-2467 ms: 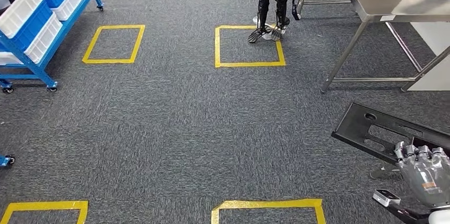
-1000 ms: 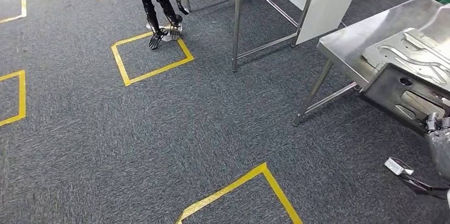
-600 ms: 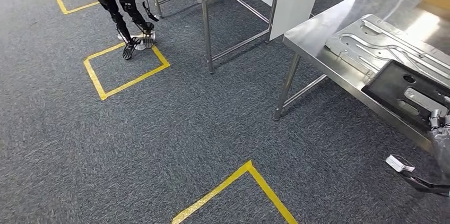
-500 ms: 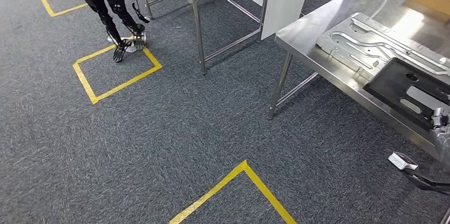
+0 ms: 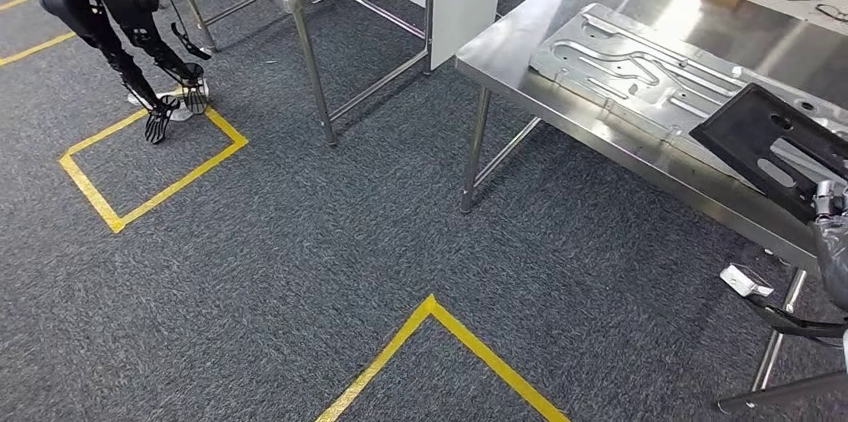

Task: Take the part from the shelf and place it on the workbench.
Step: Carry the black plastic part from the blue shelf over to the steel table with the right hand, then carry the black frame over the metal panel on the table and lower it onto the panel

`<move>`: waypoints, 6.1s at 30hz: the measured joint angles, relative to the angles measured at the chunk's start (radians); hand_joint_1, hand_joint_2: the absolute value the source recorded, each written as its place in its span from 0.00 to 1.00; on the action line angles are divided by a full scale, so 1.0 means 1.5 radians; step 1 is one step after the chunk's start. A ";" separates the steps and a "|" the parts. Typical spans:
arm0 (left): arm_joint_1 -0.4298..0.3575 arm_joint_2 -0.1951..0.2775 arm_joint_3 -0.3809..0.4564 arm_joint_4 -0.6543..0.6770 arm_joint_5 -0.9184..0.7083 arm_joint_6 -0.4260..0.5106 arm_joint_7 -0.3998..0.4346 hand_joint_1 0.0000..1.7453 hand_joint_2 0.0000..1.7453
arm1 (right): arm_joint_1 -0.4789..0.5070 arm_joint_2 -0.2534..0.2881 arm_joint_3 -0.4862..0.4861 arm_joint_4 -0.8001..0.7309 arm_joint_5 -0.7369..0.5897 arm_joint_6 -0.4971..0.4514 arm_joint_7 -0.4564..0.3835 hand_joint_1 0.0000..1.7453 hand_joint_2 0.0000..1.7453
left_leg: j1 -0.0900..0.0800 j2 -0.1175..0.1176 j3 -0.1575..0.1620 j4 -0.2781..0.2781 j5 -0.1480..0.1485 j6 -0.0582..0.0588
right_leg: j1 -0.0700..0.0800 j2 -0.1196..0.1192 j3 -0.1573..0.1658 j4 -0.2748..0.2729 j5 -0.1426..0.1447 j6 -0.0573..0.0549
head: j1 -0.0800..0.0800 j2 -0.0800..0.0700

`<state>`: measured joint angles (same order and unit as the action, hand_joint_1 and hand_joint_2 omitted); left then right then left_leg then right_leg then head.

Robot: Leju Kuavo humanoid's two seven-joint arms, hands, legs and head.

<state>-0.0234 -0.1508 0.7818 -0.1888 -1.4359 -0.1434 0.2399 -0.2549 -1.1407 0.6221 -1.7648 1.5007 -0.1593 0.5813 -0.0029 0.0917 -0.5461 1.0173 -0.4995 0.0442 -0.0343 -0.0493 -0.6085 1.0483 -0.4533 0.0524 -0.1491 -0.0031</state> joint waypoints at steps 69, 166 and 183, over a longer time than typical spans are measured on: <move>-0.003 0.004 -0.006 0.000 0.000 -0.021 0.019 0.00 1.00 | -0.437 0.383 0.406 0.280 0.000 0.017 -0.047 1.00 1.00 | -0.004 -0.050 -0.024 0.005 0.023 0.008 | 0.021 0.029 -0.002 -0.015 0.008 -0.026 | 0.000 0.000; -0.003 0.001 -0.039 0.001 0.000 -0.034 0.000 0.00 1.00 | -0.611 0.481 0.448 0.326 0.000 0.012 -0.082 1.00 1.00 | 0.009 -0.061 -0.076 0.083 0.008 -0.020 | 0.009 0.037 0.025 -0.017 -0.009 -0.044 | 0.002 0.000; 0.002 0.000 -0.044 0.001 0.000 -0.040 -0.004 0.00 1.00 | -0.626 0.492 0.449 0.359 0.000 0.011 -0.101 1.00 1.00 | -0.003 -0.068 0.007 -0.001 0.004 0.007 | 0.025 0.034 -0.048 0.011 0.037 -0.039 | 0.002 0.000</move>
<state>-0.0197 -0.1503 0.7157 -0.1872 -1.4359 -0.2029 0.2343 -1.1940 -0.4025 1.2961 -1.2256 1.5007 -0.1432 0.4293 -0.0079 -0.0101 -0.5351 1.0152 -0.4930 0.0540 0.0027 0.0017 -0.6803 1.0648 -0.3972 -0.0059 -0.1458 -0.0031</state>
